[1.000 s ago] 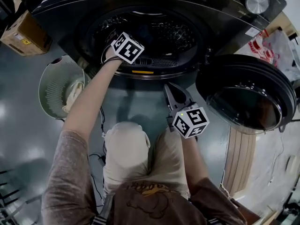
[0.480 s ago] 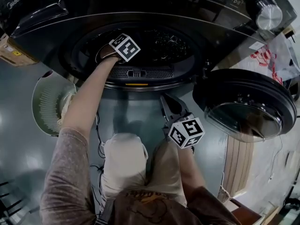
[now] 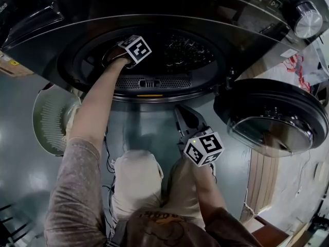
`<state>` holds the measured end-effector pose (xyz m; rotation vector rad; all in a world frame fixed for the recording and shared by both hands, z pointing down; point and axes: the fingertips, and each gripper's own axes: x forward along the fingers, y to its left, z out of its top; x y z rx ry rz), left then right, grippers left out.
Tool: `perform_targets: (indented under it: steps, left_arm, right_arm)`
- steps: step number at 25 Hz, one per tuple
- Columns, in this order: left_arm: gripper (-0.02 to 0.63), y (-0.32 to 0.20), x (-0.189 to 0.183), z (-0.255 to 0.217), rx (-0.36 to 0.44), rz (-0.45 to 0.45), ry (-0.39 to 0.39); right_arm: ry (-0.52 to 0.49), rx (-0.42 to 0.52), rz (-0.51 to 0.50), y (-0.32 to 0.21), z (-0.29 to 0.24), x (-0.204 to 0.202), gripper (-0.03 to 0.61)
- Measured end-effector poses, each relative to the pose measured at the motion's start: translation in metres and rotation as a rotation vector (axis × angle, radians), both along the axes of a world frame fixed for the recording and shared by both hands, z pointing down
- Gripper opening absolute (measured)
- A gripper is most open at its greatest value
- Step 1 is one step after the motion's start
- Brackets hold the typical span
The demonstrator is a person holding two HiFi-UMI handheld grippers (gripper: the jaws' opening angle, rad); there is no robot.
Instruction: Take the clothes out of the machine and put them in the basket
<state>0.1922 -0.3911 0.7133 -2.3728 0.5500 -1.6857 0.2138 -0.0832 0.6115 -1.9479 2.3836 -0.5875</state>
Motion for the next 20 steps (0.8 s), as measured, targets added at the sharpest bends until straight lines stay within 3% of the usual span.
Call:
perform_targets:
  steps: [4, 11, 16, 20]
  left_arm:
    - [0.508, -0.003, 0.001, 0.005, 0.007, 0.008, -0.023]
    - [0.366, -0.005, -0.002, 0.004, 0.081, 0.033, -0.093]
    - [0.241, 0.0, 0.003, -0.005, 0.129, 0.067, -0.068]
    - [0.202, 0.005, 0.002, -0.019, 0.15, 0.059, -0.021]
  right_arm:
    - [0.001, -0.01, 0.004, -0.001, 0.005, 0.0, -0.003]
    - [0.0, -0.012, 0.009, -0.002, 0.004, 0.001, -0.003]
    - [0.005, -0.009, 0.009, 0.001, 0.001, -0.001, -0.003]
    - [0.012, -0.004, 0.014, 0.006, -0.003, 0.002, -0.003]
